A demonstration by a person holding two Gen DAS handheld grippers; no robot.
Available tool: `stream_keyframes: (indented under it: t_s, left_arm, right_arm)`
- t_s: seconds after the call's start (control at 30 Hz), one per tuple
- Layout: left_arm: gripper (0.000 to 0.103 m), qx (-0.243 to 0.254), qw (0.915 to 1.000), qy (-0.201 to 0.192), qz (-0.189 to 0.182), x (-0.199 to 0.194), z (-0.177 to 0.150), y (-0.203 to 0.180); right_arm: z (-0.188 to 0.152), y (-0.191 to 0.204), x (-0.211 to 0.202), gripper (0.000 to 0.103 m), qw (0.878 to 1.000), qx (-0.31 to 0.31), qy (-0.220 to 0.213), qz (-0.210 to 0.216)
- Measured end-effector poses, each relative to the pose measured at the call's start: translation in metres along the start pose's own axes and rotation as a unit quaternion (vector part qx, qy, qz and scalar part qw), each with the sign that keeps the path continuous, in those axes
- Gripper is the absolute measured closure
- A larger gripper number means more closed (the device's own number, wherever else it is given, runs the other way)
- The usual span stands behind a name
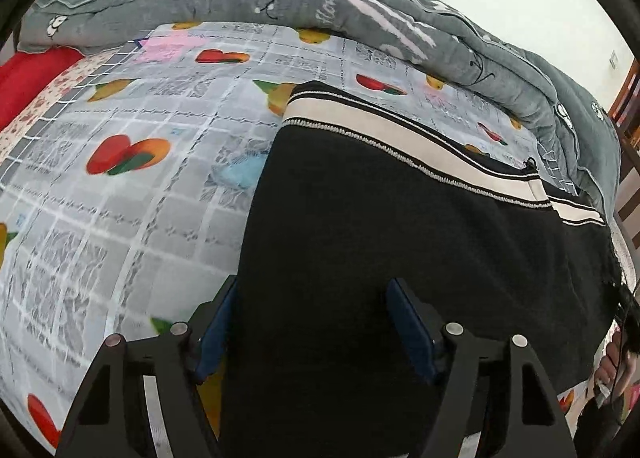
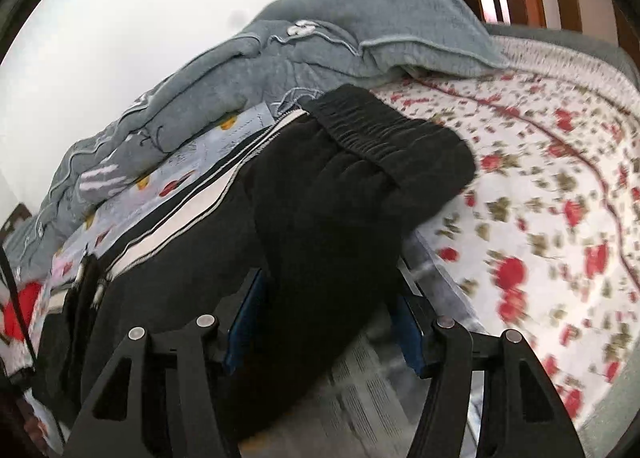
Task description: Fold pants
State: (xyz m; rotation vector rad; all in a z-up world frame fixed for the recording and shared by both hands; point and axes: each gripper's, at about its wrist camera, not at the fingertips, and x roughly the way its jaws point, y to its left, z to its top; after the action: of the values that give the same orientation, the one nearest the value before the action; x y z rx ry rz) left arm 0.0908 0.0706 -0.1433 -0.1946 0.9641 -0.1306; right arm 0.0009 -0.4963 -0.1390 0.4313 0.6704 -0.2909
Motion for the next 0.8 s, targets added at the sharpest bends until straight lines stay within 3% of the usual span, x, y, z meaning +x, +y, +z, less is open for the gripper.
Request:
stream_keyframes:
  t_s: [0.03, 0.1, 0.17, 0.2, 0.27, 0.5, 0.6, 0.7, 0.8]
  left_arm:
    - [0.038, -0.003, 1.0000, -0.001, -0.001, 0.001, 0.002, 0.002]
    - [0.052, -0.014, 0.9999, 0.000, -0.001, 0.004, 0.007, 0.006]
    - [0.066, -0.026, 0.9997, 0.002, -0.001, 0.004, 0.012, 0.009]
    - [0.080, -0.031, 0.9995, 0.002, 0.001, 0.004, 0.014, 0.010]
    - [0.089, -0.046, 0.9988, -0.011, -0.012, -0.002, 0.018, 0.013]
    - [0.091, -0.049, 0.9974, -0.049, -0.018, -0.013, 0.048, 0.021]
    - [0.091, -0.057, 0.9965, -0.060, -0.010, -0.019, 0.069, 0.037]
    - [0.091, -0.044, 0.9949, -0.085, 0.031, -0.031, 0.084, 0.053]
    - [0.091, -0.033, 0.9930, -0.078, 0.082, -0.030, 0.086, 0.073]
  right_arm:
    - [0.002, 0.001, 0.001, 0.049, 1.000, -0.002, -0.003, -0.007]
    - [0.008, 0.006, 0.000, 0.073, 1.000, -0.006, -0.014, -0.027]
    - [0.015, 0.015, -0.007, 0.085, 0.998, -0.014, -0.037, -0.038]
    - [0.018, 0.022, -0.012, 0.088, 0.997, -0.029, -0.051, -0.044]
    - [0.027, 0.046, -0.023, 0.090, 0.993, -0.075, -0.073, -0.061]
    - [0.079, 0.139, -0.049, 0.093, 0.980, -0.149, -0.125, -0.031]
    - [0.098, 0.184, -0.059, 0.093, 0.974, -0.177, -0.140, 0.002]
    - [0.105, 0.212, -0.074, 0.093, 0.968, -0.185, -0.160, 0.046]
    - [0.094, 0.218, -0.078, 0.093, 0.967, -0.179, -0.159, 0.081]
